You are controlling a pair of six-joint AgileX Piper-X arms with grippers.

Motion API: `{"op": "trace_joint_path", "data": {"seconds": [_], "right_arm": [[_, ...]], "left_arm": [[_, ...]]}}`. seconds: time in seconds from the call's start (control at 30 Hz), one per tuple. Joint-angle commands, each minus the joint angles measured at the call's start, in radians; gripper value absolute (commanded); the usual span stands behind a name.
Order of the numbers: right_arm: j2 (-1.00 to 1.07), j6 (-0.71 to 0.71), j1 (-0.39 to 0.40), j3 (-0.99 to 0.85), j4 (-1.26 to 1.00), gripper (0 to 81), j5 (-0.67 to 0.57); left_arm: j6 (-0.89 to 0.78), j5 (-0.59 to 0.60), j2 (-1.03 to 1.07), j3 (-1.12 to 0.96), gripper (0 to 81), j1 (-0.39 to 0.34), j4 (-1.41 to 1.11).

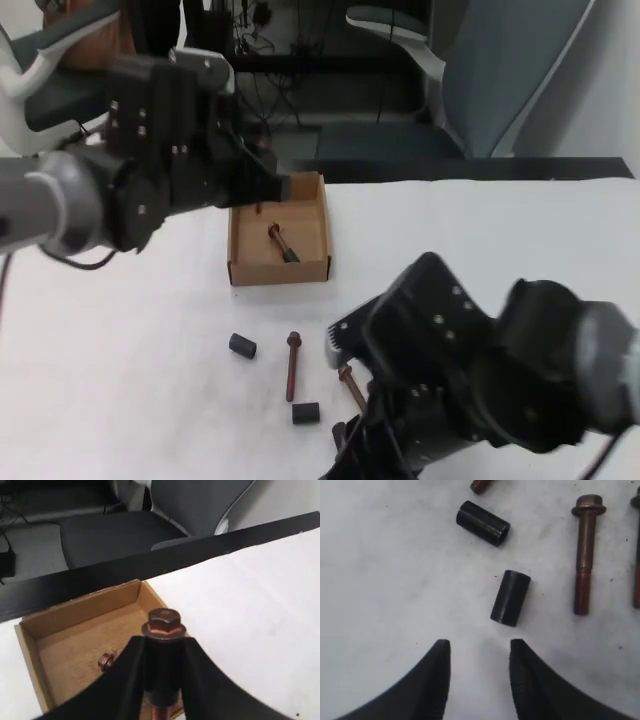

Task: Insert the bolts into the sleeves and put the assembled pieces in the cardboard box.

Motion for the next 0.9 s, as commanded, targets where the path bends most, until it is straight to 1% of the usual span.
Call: {"op": "trace_joint_path", "data": {"seconds": [0.0,0.23,0.27,0.3,0.33,0.37,0.4,0.43,0.5,0.53,0.57,0.77,0.87], "right_arm": [[0.047,-0.040,-0.005,-0.038,-0.002,37.1,-0.018],[0.177,-0.087,-0.005,-0.124,-0.002,37.1,-0.018],[0.201,-0.086,-0.005,-0.138,0.014,37.1,-0.018],[0.215,-0.090,-0.008,-0.147,0.020,37.1,-0.018],[0.231,-0.090,-0.009,-0.150,0.018,37.1,-0.018],[0.244,-0.090,-0.012,-0.151,0.017,36.8,-0.018],[0.253,-0.090,-0.017,-0.151,0.019,33.6,-0.018],[0.263,-0.090,-0.023,-0.151,0.027,27.6,-0.018],[0.277,-0.108,-0.035,-0.151,0.048,11.3,-0.017],[0.279,-0.113,-0.041,-0.151,0.056,1.3,-0.017],[0.279,-0.113,-0.046,-0.146,0.056,0.0,-0.017],[0.279,-0.133,-0.052,-0.146,0.055,0.0,-0.019],[0.279,-0.179,-0.052,-0.146,0.034,0.0,-0.019]], "left_arm": [[-0.002,0.006,0.064,-0.051,1.8,0.013,-0.004],[-0.004,0.011,0.206,-0.159,1.8,0.023,-0.005],[-0.002,0.022,0.223,-0.177,0.7,0.023,-0.005],[0.005,0.041,0.237,-0.192,2.8,0.020,-0.013],[0.006,0.060,0.248,-0.205,7.8,0.020,-0.025],[0.007,0.078,0.258,-0.219,16.4,0.020,-0.029],[0.012,0.085,0.266,-0.228,27.4,0.020,-0.042],[0.018,0.092,0.270,-0.233,38.1,0.020,-0.053],[0.018,0.093,0.266,-0.234,68.3,0.020,-0.065],[0.007,0.093,0.260,-0.234,70.0,0.020,-0.058],[-0.006,0.091,0.253,-0.234,70.0,0.020,-0.043],[-0.027,0.094,0.195,-0.234,70.0,0.020,0.091],[-0.025,0.094,0.164,-0.234,70.0,0.020,0.133]]}}
